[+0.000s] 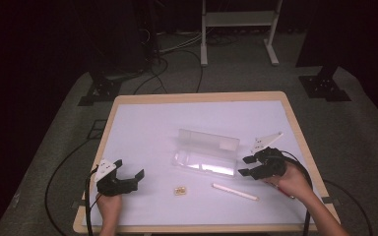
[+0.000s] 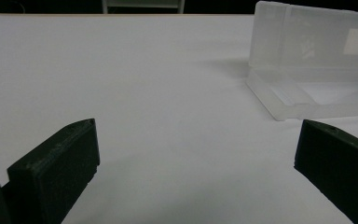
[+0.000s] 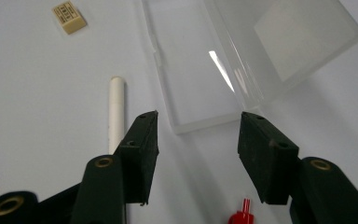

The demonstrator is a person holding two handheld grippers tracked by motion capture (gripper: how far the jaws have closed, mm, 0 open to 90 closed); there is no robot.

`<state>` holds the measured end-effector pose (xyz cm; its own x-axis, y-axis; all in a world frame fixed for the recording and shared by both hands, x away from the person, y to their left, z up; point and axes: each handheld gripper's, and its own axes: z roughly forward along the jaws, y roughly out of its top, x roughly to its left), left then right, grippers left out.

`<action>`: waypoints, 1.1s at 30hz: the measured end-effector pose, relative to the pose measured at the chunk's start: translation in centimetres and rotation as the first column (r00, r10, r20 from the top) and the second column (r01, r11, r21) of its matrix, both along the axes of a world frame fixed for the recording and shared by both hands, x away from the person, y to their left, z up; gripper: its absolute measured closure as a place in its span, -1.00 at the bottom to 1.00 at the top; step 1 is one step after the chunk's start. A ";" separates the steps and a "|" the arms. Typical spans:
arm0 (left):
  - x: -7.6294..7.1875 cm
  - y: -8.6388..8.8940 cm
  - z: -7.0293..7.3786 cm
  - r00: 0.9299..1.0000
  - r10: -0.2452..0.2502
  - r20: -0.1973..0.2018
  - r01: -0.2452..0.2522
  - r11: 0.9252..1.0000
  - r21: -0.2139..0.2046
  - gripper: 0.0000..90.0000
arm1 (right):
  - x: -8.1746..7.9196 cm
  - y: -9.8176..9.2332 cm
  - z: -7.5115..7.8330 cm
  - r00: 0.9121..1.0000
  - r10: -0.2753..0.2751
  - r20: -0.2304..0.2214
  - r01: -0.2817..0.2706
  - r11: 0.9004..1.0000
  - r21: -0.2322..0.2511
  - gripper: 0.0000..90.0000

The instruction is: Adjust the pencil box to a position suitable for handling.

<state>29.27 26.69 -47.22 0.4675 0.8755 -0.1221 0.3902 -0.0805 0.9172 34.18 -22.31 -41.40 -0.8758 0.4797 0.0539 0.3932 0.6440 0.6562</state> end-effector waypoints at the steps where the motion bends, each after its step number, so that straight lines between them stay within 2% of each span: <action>1: 0.0 0.0 0.0 1.000 0.000 0.000 0.000 1.000 0.000 -1.00 | 0.0 0.0 0.0 1.000 0.000 0.000 0.000 1.000 0.000 0.04; 13: 0.1 0.0 0.0 1.000 0.002 -0.003 -0.002 1.000 0.004 -1.00 | -1.1 -2.7 -0.6 0.999 -0.044 -0.012 0.044 0.999 -0.013 0.05; 33: 0.1 0.0 0.0 1.000 0.005 -0.004 -0.005 1.000 0.003 -1.00 | -2.0 -5.5 -1.9 0.994 -0.103 -0.039 0.102 0.995 -0.022 0.04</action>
